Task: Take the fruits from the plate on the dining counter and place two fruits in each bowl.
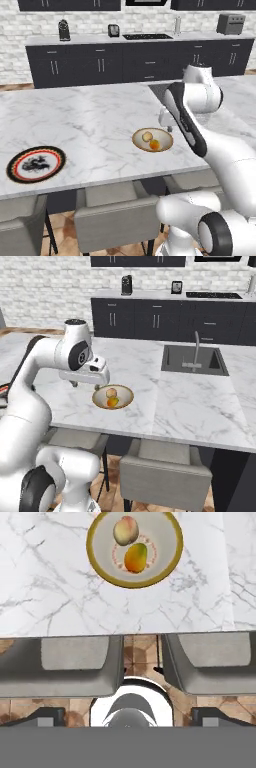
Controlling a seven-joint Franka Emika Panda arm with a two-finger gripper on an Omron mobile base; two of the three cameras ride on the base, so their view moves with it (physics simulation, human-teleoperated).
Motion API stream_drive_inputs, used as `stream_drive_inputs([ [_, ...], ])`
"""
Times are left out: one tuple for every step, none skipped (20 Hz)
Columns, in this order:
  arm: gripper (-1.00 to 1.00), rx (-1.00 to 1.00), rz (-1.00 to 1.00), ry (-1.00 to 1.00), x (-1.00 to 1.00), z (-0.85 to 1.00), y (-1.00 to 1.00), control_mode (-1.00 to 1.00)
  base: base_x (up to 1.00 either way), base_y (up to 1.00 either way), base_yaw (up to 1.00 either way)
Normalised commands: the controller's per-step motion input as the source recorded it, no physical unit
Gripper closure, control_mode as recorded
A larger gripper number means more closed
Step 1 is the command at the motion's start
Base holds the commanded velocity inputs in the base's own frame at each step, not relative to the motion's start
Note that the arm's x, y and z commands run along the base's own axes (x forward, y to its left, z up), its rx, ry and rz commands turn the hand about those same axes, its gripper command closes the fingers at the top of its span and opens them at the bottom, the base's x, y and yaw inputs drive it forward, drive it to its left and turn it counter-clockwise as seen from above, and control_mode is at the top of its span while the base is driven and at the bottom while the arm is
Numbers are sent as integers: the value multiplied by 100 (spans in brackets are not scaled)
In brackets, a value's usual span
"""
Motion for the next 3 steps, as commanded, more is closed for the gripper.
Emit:
stream_drive_inputs([
  [-100, 0, 10, -25, -100, 39, 0, -100, 0, 0, 0],
  [-100, 0, 11, -24, -100, 40, 0, -100, 0, 0, 0],
  [-100, 0, 8, -21, -100, 39, 0, -100, 0, 0, 0],
])
